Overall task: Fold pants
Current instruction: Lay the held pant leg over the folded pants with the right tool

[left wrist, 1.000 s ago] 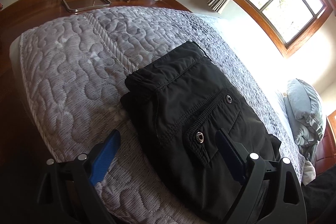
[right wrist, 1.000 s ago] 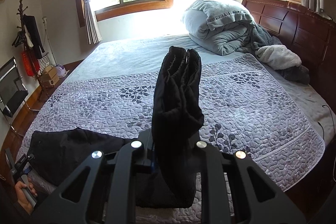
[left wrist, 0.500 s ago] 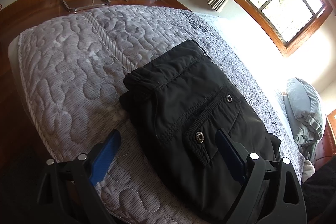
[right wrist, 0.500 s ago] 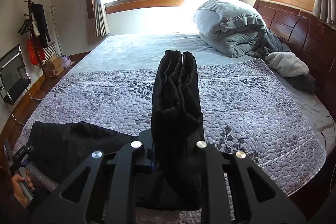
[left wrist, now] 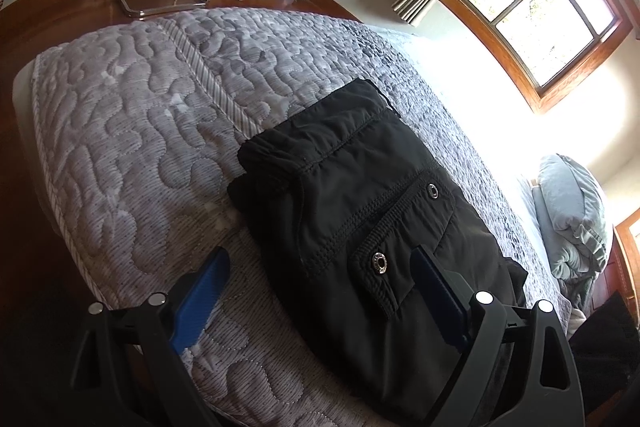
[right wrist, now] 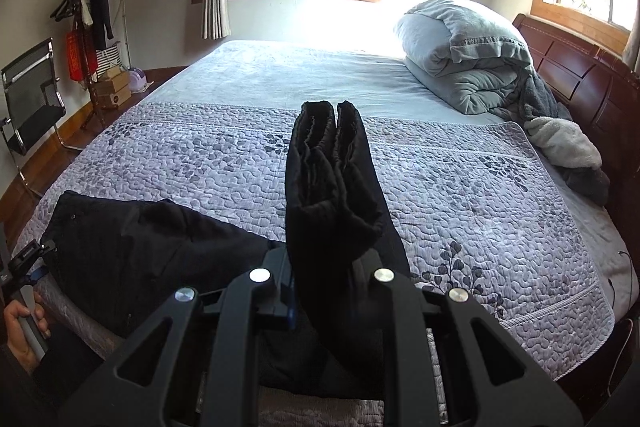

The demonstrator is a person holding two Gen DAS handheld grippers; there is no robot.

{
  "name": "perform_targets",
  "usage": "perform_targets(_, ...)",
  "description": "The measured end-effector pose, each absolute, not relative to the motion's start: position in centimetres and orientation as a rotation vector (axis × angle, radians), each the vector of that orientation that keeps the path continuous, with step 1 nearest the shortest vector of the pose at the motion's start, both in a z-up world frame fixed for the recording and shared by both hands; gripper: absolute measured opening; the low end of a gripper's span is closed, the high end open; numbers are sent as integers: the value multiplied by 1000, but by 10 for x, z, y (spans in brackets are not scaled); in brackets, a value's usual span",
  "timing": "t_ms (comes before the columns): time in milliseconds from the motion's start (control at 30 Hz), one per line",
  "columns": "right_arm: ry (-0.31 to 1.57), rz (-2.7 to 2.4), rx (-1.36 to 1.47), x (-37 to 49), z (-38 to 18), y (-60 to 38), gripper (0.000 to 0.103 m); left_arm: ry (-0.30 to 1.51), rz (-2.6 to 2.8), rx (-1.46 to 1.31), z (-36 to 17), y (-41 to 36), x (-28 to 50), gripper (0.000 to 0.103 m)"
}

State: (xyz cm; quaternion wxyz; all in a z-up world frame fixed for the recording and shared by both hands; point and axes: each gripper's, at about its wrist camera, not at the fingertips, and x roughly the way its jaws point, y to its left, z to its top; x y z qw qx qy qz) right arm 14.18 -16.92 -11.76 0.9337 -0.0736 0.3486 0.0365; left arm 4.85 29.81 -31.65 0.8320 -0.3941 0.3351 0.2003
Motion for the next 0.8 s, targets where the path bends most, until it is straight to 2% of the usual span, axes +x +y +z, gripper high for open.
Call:
perform_targets(400, 774, 101, -330, 142, -158, -110, 17, 698, 398, -862, -316, 300, 43, 92)
perform_targets(800, 804, 124, -663, 129, -233, -48, 16, 689, 384, -882, -315, 299, 39, 92)
